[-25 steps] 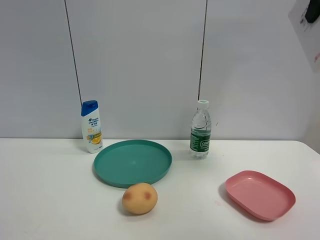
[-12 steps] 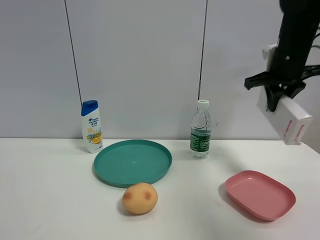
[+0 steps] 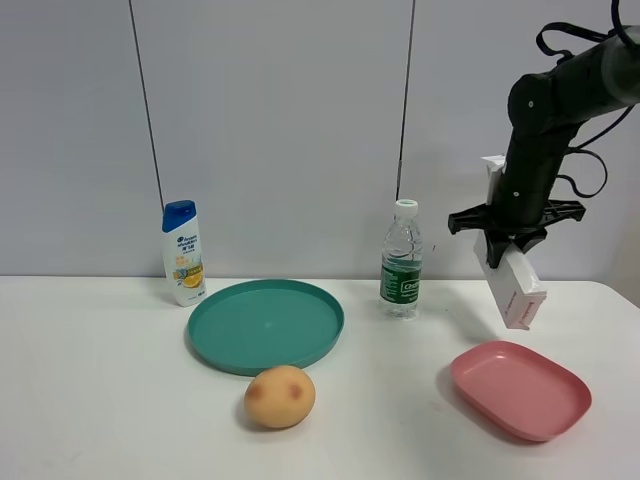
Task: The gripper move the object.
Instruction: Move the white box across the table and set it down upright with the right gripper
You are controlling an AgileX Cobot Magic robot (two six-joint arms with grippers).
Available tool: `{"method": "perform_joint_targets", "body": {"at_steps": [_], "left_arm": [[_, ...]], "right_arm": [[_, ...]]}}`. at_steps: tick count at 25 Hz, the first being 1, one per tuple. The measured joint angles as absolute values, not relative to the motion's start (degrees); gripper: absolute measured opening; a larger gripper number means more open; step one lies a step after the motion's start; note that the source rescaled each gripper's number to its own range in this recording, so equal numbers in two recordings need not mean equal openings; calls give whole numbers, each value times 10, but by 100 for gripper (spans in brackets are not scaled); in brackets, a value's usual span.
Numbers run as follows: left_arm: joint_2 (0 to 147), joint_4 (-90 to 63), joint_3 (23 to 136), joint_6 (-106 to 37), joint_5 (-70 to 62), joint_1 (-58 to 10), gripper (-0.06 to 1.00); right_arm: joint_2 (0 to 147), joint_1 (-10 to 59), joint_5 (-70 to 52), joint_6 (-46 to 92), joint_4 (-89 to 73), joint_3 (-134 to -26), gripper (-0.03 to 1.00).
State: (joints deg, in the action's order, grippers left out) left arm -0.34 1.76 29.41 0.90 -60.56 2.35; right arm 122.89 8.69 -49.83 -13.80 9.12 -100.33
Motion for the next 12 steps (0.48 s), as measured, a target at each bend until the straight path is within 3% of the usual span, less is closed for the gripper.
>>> {"method": "perform_joint_targets", "body": {"at_steps": [12], "left_arm": [[-3, 18, 294, 9, -606, 23, 100]], "right_arm": [[1262, 87, -454, -171, 91, -1004, 1]]}}
